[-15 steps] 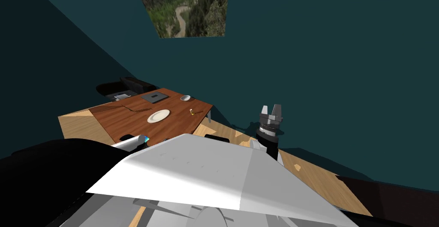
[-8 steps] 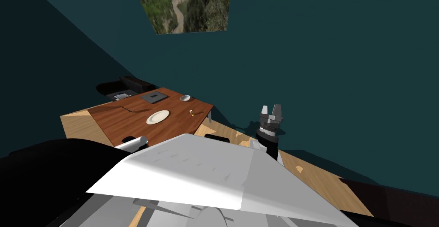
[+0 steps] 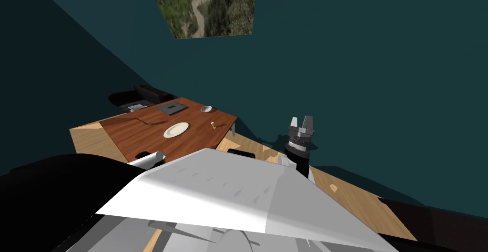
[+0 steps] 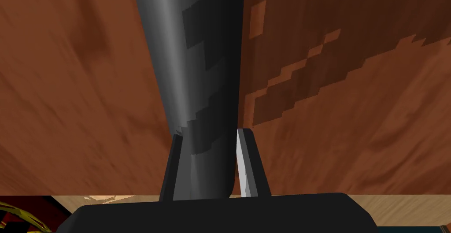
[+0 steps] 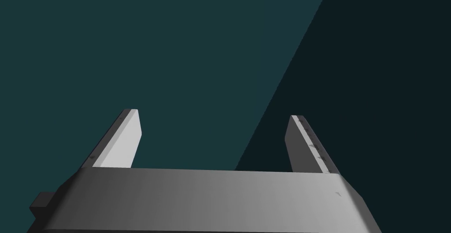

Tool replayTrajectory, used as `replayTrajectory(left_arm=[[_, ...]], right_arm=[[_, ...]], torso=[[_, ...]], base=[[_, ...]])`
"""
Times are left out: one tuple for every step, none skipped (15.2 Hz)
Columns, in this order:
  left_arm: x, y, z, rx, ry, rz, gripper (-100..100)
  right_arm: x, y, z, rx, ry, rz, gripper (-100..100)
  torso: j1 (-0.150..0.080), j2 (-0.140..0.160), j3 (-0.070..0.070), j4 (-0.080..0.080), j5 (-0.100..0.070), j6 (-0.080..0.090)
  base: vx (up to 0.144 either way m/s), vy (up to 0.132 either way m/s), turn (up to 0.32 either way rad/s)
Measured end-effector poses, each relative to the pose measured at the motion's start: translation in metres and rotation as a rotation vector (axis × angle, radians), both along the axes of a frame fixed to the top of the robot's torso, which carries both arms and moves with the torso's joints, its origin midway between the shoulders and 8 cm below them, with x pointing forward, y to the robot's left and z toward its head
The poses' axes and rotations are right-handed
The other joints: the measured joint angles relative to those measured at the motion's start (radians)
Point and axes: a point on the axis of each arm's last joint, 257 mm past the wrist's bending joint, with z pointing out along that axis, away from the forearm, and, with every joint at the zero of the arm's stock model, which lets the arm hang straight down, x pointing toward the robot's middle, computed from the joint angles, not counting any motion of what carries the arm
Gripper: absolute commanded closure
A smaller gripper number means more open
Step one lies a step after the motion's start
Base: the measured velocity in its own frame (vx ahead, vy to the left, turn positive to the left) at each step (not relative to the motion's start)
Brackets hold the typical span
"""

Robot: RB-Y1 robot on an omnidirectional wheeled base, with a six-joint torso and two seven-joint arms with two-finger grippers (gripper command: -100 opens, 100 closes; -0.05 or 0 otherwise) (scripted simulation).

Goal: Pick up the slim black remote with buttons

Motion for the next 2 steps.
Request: replayTrajectory(left_arm=[[0.0001,0.0028,0.0047,0.001,0.002,0.001,100],[0.0002,0.0051,0.0095,0.002,0.004,0.003,100]], right_arm=[[0.0,0.0,0.0,0.0,0.0,0.0,0],[0.0,0.0,0.0,0.0,0.0,0.0,0]], torso=[[-0.001,-0.001,0.0,0.0,0.0,0.0],[-0.002,-0.001,-0.001,0.0,-0.001,0.0]], base=[[0.018,-0.039,-0.041],[0.009,-0.021,-0.016]])
